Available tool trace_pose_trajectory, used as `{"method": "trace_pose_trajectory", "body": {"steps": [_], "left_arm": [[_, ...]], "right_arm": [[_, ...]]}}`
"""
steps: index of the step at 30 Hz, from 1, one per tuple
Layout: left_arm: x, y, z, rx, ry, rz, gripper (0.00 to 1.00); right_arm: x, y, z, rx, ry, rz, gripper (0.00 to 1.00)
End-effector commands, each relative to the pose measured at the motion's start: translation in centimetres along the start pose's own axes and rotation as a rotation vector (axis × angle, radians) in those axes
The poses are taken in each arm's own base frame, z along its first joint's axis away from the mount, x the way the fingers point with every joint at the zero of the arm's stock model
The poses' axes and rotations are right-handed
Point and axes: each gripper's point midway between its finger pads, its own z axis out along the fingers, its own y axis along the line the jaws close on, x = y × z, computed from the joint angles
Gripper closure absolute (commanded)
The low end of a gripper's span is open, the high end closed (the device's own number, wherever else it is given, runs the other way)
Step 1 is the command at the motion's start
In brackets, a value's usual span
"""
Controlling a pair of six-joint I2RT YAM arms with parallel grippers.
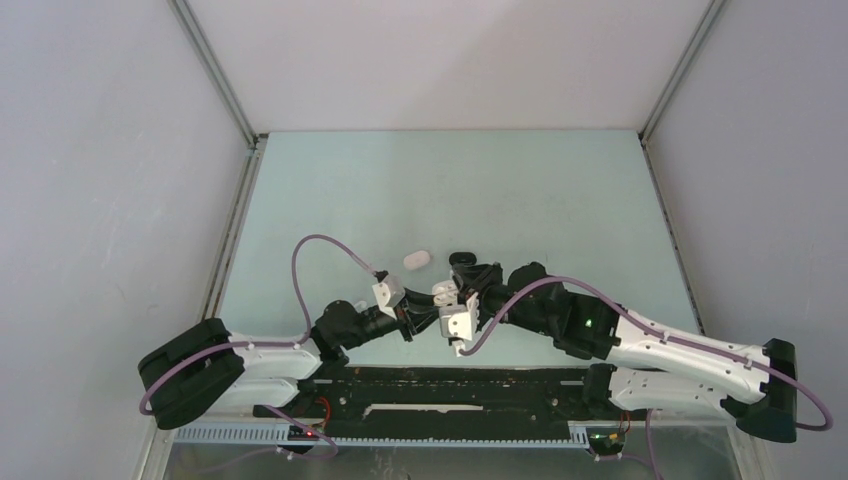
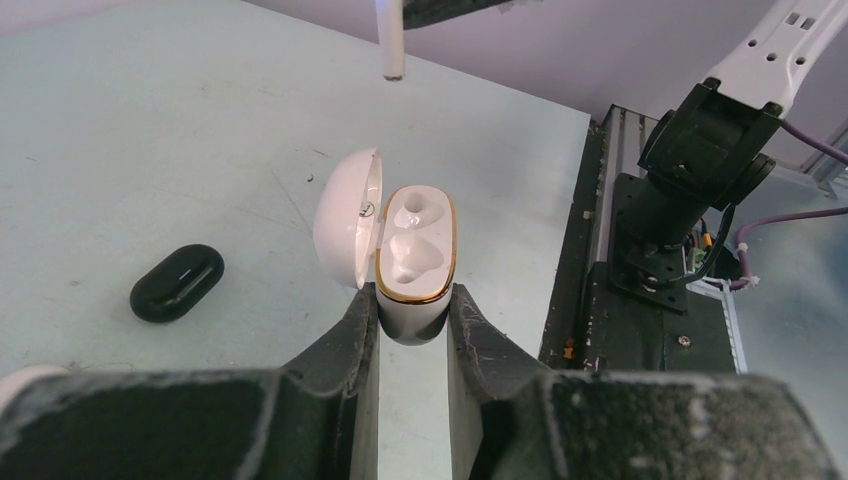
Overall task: Insert the wireless bluetooth earbuds into the charging case
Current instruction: Place the earbud in the charging case.
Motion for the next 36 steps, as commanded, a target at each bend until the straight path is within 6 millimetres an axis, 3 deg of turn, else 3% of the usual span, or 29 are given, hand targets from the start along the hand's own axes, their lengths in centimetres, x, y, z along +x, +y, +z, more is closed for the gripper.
{"method": "trace_pose_trajectory", "body": {"steps": [1,15,36], "left_arm": [[-1.7,-0.2,0.0,0.012,-0.063,0.011,1.00],[-1.8,-0.4,0.0,0.018,-0.066,0.011,1.00],[-1.9,-0.6,-0.1,0.032,-0.069,0.019,1.00]], "right_arm": [[-2.2,-1.0,0.2,0.041,-0.068,0.004,1.00],[-2.8,2.2,1.0,-0.049,-0.082,-0.088,1.00],[-2.5,2.8,1.5,-0.038,-0.066,-0.130,1.00]]}}
